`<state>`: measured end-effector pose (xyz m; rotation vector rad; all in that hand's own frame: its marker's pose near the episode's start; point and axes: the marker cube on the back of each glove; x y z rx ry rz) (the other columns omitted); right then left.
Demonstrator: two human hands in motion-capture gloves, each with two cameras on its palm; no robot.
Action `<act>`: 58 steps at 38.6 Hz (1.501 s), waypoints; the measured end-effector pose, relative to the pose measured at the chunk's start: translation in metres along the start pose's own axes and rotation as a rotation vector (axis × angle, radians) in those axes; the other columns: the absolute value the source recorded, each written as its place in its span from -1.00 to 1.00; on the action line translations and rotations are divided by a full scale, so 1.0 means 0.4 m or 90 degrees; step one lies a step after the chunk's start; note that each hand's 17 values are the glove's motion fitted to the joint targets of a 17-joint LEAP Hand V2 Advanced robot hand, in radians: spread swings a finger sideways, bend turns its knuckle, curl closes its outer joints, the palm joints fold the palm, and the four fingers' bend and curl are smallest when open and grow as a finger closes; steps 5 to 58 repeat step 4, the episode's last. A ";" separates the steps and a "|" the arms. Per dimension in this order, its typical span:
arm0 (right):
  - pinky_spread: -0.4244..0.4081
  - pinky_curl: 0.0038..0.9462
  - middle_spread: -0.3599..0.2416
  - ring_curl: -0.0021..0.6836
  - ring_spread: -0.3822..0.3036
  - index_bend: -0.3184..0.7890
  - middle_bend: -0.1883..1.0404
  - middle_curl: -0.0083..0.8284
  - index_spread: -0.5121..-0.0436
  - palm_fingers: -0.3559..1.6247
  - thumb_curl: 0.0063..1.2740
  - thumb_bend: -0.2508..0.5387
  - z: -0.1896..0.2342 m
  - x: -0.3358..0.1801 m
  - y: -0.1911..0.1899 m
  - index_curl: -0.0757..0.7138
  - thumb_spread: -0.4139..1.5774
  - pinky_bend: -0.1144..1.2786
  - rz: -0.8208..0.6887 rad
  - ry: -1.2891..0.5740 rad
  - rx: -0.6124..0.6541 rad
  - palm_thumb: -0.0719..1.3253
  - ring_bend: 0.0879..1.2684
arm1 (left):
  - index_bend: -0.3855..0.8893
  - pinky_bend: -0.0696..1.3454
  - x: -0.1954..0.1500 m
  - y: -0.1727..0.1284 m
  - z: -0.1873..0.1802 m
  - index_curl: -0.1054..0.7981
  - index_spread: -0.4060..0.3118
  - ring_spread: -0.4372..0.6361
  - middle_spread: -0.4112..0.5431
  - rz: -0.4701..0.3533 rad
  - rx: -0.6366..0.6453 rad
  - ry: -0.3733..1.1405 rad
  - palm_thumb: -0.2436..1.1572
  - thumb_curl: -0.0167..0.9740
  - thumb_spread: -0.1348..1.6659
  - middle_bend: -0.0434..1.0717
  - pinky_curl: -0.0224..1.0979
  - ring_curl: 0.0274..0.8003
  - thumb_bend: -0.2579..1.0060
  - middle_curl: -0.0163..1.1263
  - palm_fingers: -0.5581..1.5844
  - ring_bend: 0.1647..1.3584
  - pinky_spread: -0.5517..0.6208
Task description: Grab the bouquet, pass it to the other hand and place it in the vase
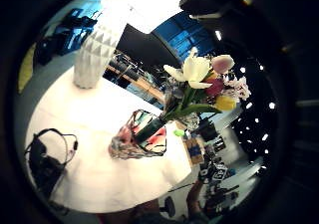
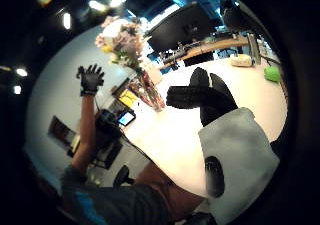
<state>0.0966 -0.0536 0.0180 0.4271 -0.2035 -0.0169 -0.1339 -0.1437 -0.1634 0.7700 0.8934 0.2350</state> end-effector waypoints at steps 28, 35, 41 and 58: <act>0.84 -0.27 0.28 -0.16 0.56 -0.03 -0.44 -0.25 -0.17 -0.03 -0.21 -0.41 0.003 -0.019 -0.005 0.34 0.57 -0.47 -0.007 -0.005 0.005 0.14 -0.84 | -0.20 -0.02 0.030 0.052 -0.015 -0.25 0.17 0.40 0.27 -0.163 -0.025 0.029 -0.09 -0.18 0.11 -0.42 -0.32 -0.21 -0.66 -0.34 -0.40 -0.05 0.70; 0.84 -0.27 0.28 -0.16 0.56 -0.03 -0.44 -0.25 -0.17 -0.03 -0.21 -0.41 0.003 -0.019 -0.005 0.34 0.57 -0.47 -0.007 -0.005 0.005 0.14 -0.84 | -0.20 -0.02 0.030 0.052 -0.015 -0.25 0.17 0.40 0.27 -0.163 -0.025 0.029 -0.09 -0.18 0.11 -0.42 -0.32 -0.21 -0.66 -0.34 -0.40 -0.05 0.70; 0.84 -0.27 0.28 -0.16 0.56 -0.03 -0.44 -0.25 -0.17 -0.03 -0.21 -0.41 0.003 -0.019 -0.005 0.34 0.57 -0.47 -0.007 -0.005 0.005 0.14 -0.84 | -0.20 -0.02 0.030 0.052 -0.015 -0.25 0.17 0.40 0.27 -0.163 -0.025 0.029 -0.09 -0.18 0.11 -0.42 -0.32 -0.21 -0.66 -0.34 -0.40 -0.05 0.70; 0.84 -0.27 0.28 -0.16 0.56 -0.03 -0.44 -0.25 -0.17 -0.03 -0.21 -0.41 0.003 -0.019 -0.005 0.34 0.57 -0.47 -0.007 -0.005 0.005 0.14 -0.84 | -0.20 -0.02 0.030 0.052 -0.015 -0.25 0.17 0.40 0.27 -0.163 -0.025 0.029 -0.09 -0.18 0.11 -0.42 -0.32 -0.21 -0.66 -0.34 -0.40 -0.05 0.70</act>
